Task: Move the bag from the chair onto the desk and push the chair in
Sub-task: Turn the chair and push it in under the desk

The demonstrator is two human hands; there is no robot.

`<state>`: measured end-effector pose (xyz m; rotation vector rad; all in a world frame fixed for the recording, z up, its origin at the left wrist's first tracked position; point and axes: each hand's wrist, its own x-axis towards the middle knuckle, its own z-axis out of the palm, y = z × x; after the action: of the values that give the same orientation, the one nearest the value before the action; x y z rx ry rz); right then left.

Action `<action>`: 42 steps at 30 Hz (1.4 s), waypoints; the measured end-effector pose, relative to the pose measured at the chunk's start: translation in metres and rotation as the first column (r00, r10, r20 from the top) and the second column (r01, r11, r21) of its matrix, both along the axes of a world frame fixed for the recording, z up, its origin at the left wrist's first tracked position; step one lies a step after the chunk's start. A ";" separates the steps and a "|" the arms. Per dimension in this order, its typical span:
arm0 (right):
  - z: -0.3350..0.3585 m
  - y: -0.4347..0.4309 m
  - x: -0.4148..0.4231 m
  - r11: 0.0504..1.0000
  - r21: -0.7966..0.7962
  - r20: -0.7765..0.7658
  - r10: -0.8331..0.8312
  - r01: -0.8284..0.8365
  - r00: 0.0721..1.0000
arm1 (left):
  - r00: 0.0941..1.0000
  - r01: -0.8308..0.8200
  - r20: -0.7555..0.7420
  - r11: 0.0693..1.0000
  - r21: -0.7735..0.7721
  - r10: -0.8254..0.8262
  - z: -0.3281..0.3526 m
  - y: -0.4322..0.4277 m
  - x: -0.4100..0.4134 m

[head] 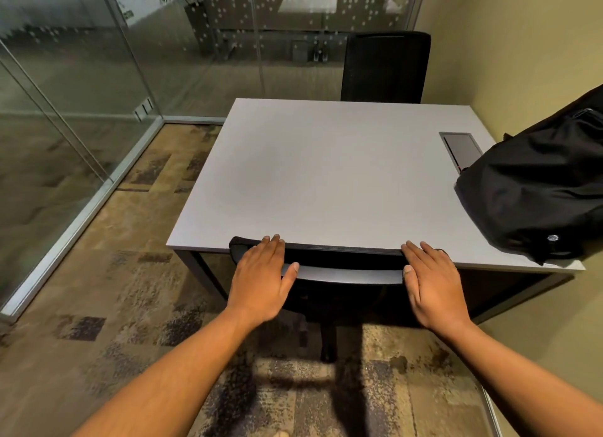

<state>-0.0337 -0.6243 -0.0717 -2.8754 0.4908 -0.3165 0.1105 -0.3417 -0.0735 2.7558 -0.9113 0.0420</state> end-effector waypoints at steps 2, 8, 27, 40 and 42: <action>0.001 -0.005 0.006 1.000 -0.001 -0.013 0.009 -0.009 1.000 | 1.000 -0.001 0.001 1.000 0.005 0.001 0.000 -0.005 0.005; 0.001 -0.009 0.013 1.000 -0.014 -0.014 0.014 -0.014 1.000 | 0.999 -0.032 0.032 0.999 0.016 0.032 -0.003 -0.011 0.009; 0.005 -0.009 0.011 0.999 -0.027 -0.036 0.029 -0.030 0.999 | 0.997 -0.067 0.033 0.997 0.026 0.066 -0.003 -0.014 0.007; 0.008 -0.007 0.009 0.998 -0.045 -0.090 0.027 -0.032 0.996 | 0.998 -0.054 0.016 0.998 0.029 0.054 0.002 -0.013 0.003; 0.010 -0.006 0.009 0.998 -0.059 -0.109 0.025 -0.031 0.994 | 0.999 -0.051 0.013 0.998 0.033 0.050 0.003 -0.012 0.003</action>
<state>-0.0243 -0.6302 -0.0622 -2.9678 0.4662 -0.1746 0.1139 -0.3538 -0.0705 2.8123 -0.8527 0.0530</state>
